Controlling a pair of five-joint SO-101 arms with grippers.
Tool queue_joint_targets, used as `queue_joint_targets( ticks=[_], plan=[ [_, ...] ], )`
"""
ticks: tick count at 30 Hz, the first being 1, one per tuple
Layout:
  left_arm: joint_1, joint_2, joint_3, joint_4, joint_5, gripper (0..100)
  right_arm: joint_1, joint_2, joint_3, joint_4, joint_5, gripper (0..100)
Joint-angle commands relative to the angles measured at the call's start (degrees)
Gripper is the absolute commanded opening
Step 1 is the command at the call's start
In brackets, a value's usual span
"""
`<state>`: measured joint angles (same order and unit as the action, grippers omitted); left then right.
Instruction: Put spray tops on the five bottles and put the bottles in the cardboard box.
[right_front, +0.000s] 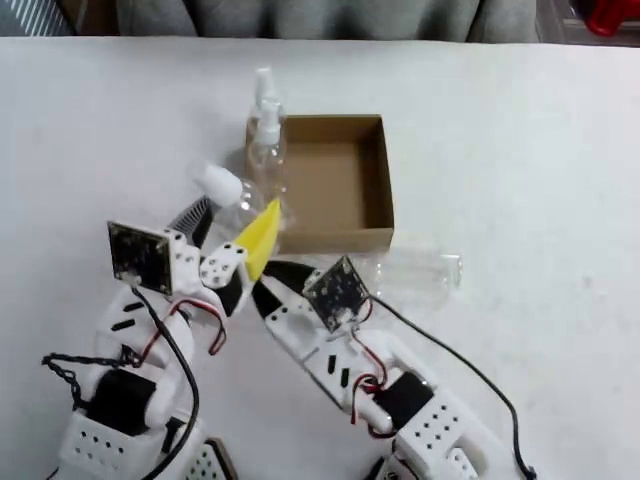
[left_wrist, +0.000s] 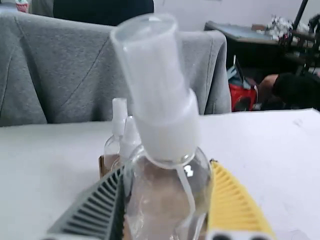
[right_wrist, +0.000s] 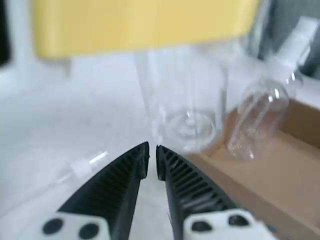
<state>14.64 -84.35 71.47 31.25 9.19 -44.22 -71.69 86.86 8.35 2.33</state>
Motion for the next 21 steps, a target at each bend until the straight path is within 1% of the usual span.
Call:
queue_joint_targets(
  ticks=[1, 4, 7, 9, 11, 14, 16, 21],
  plan=[
    [-2.59, -0.75, 0.97, -5.54, -0.44, 2, 3.12, -6.81, -0.62, 11.82, 0.97, 1.5],
    [-3.65, -0.75, 2.11, -7.47, -0.44, 2, 7.52, -13.32, -0.26, 22.02, 0.97, 1.5],
    [-3.56, -0.66, 2.11, -7.56, -0.44, 2, 12.09, -19.38, -0.18, 34.15, 0.97, 1.5],
    [-3.56, -0.66, 1.93, -7.82, -0.44, 2, 15.43, -23.16, 0.26, 39.25, 0.97, 1.5],
    [-3.56, -0.66, 1.93, -9.14, -0.44, 2, 19.30, -26.42, 0.88, 40.66, 1.41, 1.5],
    [-3.56, -0.57, 1.14, -10.11, -0.44, 2, 24.40, -30.46, 2.37, 42.33, 6.15, 1.5],
    [-3.65, 0.40, -0.44, -9.85, -0.44, 2, 26.86, -31.69, 3.87, 42.15, 6.86, 1.5],
    [-4.70, 9.98, -7.03, -9.76, -0.44, 2, 32.48, -31.34, 7.30, 42.15, 7.56, 1.6]
  ],
)
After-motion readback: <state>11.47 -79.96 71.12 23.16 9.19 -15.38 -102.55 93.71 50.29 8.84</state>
